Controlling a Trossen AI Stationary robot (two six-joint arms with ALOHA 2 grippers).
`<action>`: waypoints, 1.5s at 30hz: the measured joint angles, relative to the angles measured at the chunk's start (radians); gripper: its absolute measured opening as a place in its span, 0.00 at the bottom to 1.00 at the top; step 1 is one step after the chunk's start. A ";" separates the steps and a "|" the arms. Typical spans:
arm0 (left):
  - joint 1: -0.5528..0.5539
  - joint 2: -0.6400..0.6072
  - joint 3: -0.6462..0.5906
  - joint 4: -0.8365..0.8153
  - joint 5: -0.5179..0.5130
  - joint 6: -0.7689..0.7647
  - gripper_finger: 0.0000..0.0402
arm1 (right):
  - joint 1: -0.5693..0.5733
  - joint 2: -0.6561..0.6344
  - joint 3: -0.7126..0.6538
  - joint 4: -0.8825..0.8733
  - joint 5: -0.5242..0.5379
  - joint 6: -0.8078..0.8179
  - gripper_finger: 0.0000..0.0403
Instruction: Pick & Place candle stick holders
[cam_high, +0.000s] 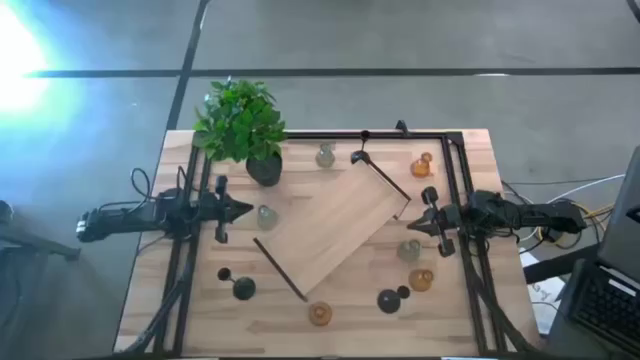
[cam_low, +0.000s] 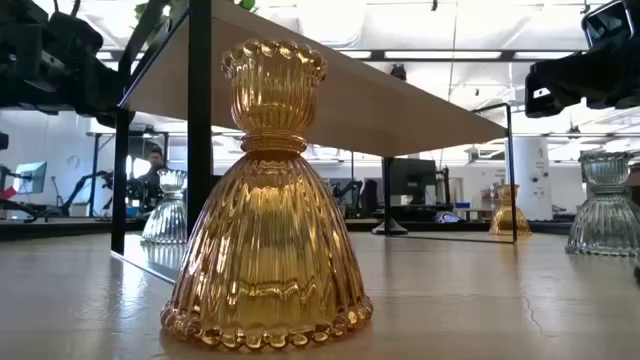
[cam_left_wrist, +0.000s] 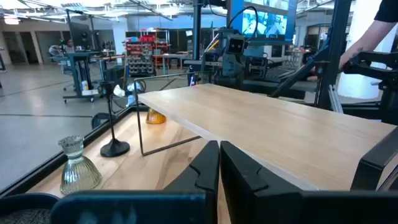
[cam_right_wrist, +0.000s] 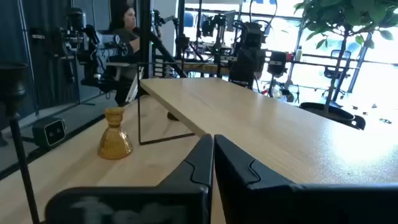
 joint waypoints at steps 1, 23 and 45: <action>0.000 0.000 0.000 0.000 0.000 0.000 0.05 | 0.000 0.000 0.000 0.000 0.000 0.000 0.02; 0.000 0.000 0.000 0.000 0.000 0.000 0.05 | 0.000 0.000 0.000 0.000 0.000 0.000 0.02; 0.000 0.000 0.000 0.000 0.000 0.000 0.05 | 0.000 0.006 0.017 0.925 0.122 0.331 0.02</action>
